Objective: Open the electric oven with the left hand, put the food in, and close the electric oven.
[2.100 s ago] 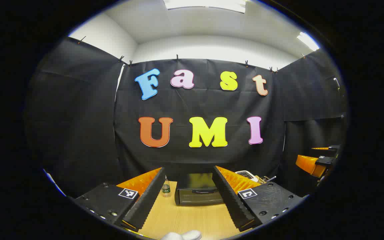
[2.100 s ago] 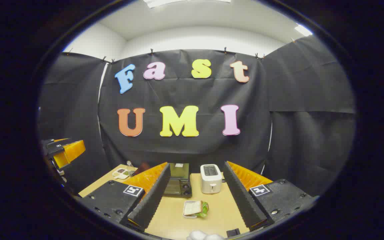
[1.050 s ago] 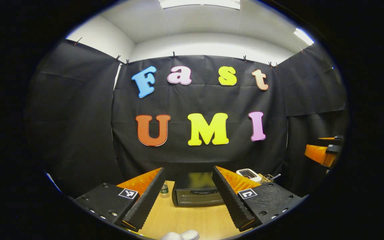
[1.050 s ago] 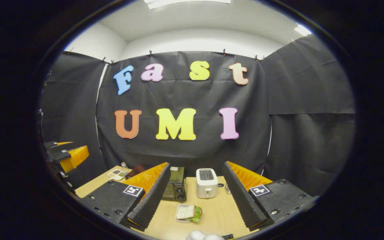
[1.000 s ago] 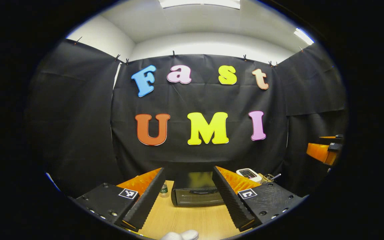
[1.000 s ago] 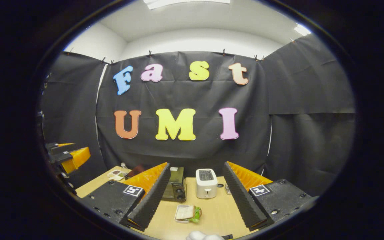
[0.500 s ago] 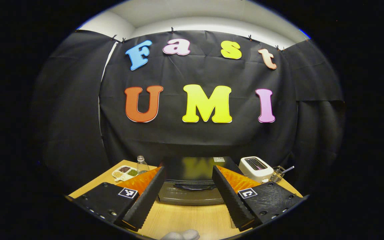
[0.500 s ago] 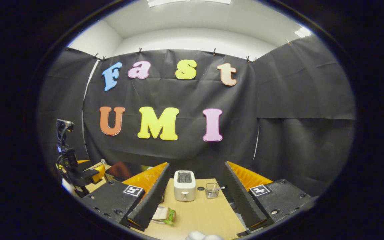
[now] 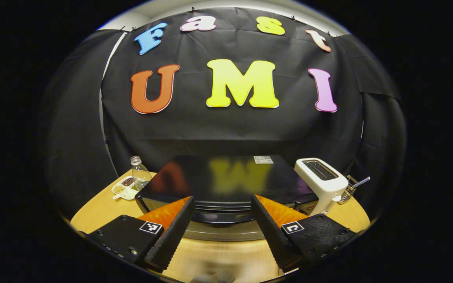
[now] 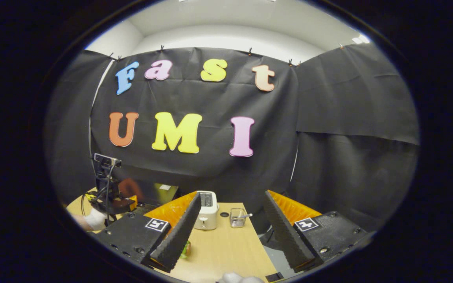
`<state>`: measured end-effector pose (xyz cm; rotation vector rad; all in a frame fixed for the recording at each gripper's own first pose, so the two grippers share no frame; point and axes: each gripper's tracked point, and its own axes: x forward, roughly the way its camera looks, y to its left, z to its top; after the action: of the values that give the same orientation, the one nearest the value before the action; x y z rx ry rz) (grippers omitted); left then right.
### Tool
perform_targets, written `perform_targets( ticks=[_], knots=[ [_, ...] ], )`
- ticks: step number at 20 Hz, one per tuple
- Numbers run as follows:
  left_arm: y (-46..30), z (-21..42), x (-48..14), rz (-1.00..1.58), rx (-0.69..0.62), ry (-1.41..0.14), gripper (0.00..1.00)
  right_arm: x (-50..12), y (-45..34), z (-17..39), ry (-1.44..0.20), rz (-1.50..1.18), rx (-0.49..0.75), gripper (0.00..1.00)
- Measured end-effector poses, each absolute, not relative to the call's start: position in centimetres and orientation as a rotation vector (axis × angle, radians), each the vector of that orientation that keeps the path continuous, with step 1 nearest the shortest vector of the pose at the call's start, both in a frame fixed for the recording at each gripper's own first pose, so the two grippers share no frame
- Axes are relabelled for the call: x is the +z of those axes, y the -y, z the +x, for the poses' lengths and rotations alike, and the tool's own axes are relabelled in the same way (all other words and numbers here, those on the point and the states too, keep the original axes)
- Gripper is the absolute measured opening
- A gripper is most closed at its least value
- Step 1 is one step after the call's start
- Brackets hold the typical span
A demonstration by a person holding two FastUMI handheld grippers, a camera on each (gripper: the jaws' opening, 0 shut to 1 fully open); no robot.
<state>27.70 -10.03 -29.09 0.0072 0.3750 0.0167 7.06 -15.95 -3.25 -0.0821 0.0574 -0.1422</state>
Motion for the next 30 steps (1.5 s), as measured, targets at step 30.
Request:
perform_targets(
  ticks=[30],
  knots=[
    [9.7, 15.0, -36.6, 0.037, -0.008, -0.552, 0.99, -7.9, 13.1, 5.3, -0.14, -0.002, -0.105, 1.0]
  ],
)
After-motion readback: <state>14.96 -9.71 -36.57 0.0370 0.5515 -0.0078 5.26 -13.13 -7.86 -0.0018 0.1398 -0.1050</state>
